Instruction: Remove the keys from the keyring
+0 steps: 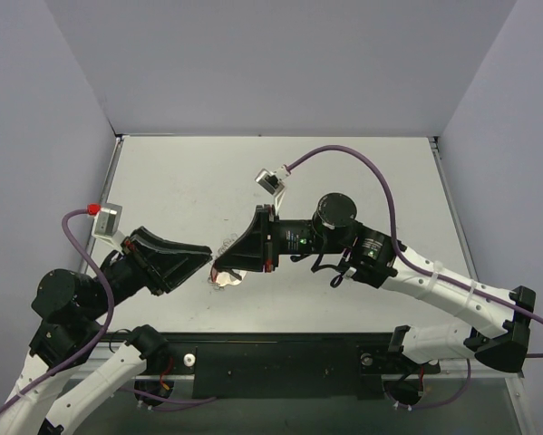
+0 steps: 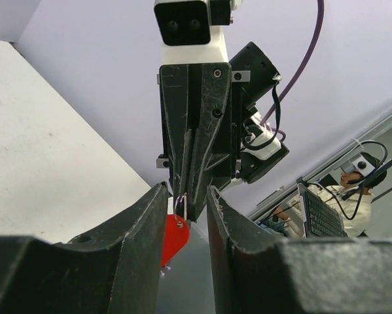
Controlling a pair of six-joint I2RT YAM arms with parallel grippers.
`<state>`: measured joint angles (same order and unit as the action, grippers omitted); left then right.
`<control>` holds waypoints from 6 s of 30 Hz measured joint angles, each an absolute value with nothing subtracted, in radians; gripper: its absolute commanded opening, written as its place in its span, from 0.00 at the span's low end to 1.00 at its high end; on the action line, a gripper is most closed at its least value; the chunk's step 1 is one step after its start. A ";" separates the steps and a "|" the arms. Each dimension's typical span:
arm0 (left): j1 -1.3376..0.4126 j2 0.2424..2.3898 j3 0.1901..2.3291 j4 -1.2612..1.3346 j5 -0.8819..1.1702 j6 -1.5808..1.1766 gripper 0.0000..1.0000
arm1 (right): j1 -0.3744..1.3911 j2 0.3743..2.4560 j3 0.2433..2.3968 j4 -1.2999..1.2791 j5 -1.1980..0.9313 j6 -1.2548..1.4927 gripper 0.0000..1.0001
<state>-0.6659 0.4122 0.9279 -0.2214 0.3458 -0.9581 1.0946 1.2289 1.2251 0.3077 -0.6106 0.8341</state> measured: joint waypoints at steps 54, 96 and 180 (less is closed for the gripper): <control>-0.665 0.545 1.018 -0.537 0.709 -0.677 0.00 | 1.129 1.355 1.495 -0.326 -0.772 0.596 0.00; -0.665 0.429 0.928 -0.322 0.484 -0.940 0.49 | 1.140 1.264 1.407 -0.179 -0.695 0.621 0.00; -0.664 0.566 1.021 -0.479 0.747 -0.797 0.00 | 1.130 1.464 1.688 -0.523 -0.854 0.510 0.26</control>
<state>-0.6640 0.5663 1.0210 -0.4793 0.7467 -0.7971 1.1301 1.4639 1.6882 -0.5232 -0.8536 0.5102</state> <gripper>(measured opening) 0.016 0.075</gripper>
